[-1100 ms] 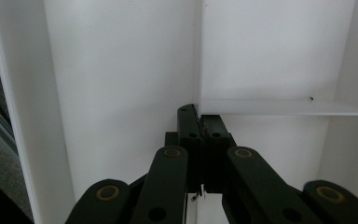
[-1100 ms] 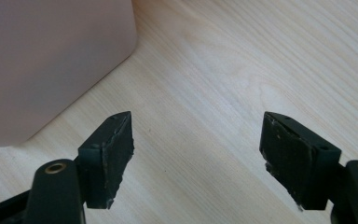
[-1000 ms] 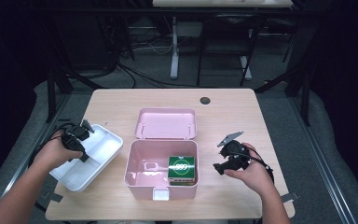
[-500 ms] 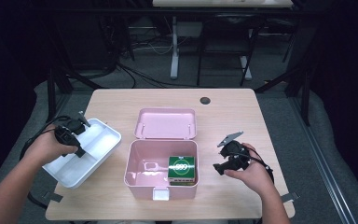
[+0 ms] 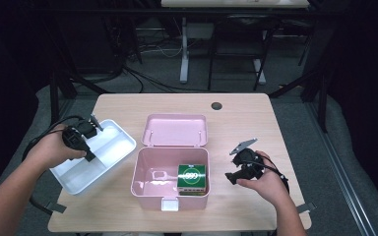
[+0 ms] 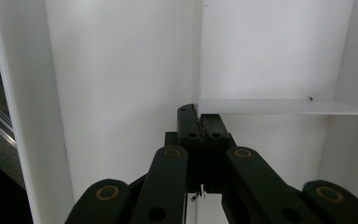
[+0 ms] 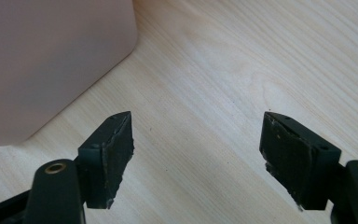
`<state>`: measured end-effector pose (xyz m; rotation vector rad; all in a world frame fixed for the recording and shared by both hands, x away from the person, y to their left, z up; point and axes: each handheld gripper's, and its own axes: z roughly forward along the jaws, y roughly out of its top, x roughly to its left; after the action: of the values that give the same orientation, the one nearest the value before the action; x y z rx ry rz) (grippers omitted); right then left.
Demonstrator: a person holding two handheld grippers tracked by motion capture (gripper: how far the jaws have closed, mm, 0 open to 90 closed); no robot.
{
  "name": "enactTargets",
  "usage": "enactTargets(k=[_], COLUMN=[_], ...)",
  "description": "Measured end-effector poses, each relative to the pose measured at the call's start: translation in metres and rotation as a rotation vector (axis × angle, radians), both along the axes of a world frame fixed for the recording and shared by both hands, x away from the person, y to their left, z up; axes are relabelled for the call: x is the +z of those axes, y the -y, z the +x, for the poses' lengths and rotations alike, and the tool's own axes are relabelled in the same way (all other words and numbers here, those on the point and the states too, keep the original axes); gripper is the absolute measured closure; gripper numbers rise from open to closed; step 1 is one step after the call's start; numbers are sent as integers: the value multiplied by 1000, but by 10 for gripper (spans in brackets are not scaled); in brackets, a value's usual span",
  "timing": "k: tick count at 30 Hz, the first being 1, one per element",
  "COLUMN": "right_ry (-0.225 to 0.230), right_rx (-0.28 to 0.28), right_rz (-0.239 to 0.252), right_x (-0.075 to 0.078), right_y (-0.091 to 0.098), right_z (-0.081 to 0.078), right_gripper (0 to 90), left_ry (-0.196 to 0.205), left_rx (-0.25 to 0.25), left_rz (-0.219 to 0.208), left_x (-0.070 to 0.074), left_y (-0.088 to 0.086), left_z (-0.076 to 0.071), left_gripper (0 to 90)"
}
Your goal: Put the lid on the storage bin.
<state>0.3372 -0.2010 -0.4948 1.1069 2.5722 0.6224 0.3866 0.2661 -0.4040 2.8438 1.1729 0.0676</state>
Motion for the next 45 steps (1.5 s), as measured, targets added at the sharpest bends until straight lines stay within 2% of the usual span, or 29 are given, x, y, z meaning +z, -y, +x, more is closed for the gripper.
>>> enactTargets(k=[3, 5, 9, 16, 17, 22, 25, 26, 30, 31, 32, 34, 38, 40, 43, 44, 45], right_ry=[-1, 7, -1, 1, 14, 0, 17, 2, 16, 3, 15, 13, 12, 7, -1, 13, 0], right_rx=[-2, -4, -4, -4, -6, -7, -15, -14, -16, -15, -16, -16, -16, -15, -14, -16, -14], right_rz=[-4, 8, -4, -9, 4, -12, 8, -4, 10, -2, 10, 10, 8, 6, 0, 12, -1], right_x=[0, -2, -1, -1, -3, -2, -3, -2, -4, -2, -4, -4, -4, -4, -3, -4, -3], right_y=[0, 1, 1, 1, 1, 2, 3, 4, 4, 5, 4, 4, 4, 4, 4, 4, 4], right_z=[0, 1, 1, 1, 1, 1, 1, 1, 2, 2, 2, 2, 2, 2, 2, 2, 2], right_gripper=[257, 257, 257, 257, 258, 257, 257, 257, 257, 257, 257, 257, 257, 257, 257, 257, 257], left_ry=[4, 15, 29, 27, 25, 30, 24, 22, 9, 10, 9, 8, 28, 35, 42, 47, 52], left_rx=[-29, -56, -118, -233, -251, -344, -373, -383, -421, -429, -445, -460, -513, -523, -551, -569, -581], left_rz=[9, 15, 22, 21, 22, 52, 52, 48, 55, 56, 59, 50, 56, 56, 39, 44, 40], left_x=[4, 7, 13, 17, 18, 17, 17, 17, 17, 17, 17, 17, 16, 18, 20, 20, 20], left_y=[10, 17, 32, 58, 62, 81, 91, 94, 107, 109, 113, 119, 131, 137, 146, 150, 153], left_z=[-2, -3, -6, -10, -10, -12, -12, -13, -14, -15, -15, -16, -18, -18, -18, -19, -19], left_gripper=[891, 891, 891, 891, 891, 891, 891, 891, 892, 892, 892, 892, 892, 892, 892, 892, 891])
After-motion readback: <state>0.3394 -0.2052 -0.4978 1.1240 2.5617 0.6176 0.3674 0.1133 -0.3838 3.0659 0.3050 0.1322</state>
